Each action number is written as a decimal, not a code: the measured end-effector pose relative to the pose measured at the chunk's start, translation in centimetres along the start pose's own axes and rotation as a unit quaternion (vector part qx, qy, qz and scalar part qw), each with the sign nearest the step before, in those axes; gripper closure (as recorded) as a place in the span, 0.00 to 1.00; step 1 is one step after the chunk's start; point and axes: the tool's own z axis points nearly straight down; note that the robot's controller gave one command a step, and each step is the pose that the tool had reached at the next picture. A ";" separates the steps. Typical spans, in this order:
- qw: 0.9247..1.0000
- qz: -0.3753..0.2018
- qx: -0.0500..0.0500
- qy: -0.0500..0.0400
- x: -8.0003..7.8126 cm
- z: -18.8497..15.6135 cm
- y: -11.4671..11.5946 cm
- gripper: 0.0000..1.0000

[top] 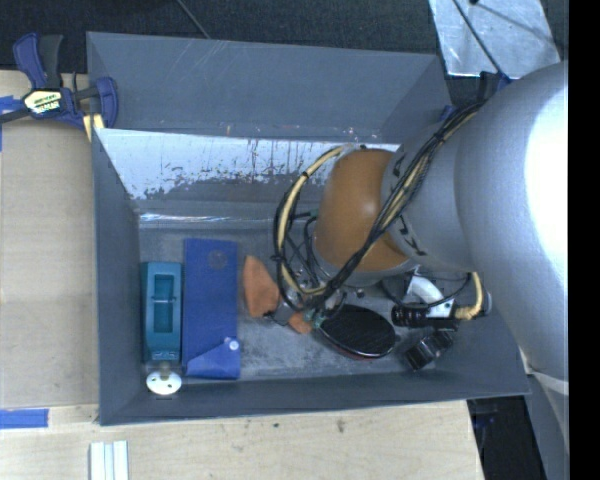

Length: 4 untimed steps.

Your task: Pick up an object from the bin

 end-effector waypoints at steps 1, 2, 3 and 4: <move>1.000 0.000 0.000 0.000 0.0 0.0 0.0 1.00; 1.000 0.000 0.001 0.001 0.1 -0.4 -0.1 1.00; 1.000 0.000 0.002 0.003 0.1 -1.9 -0.1 1.00; 1.000 -0.001 0.000 0.000 0.0 -3.2 -0.1 1.00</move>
Offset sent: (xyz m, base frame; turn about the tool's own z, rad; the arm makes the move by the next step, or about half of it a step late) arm 0.0000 0.0001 0.0561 0.0000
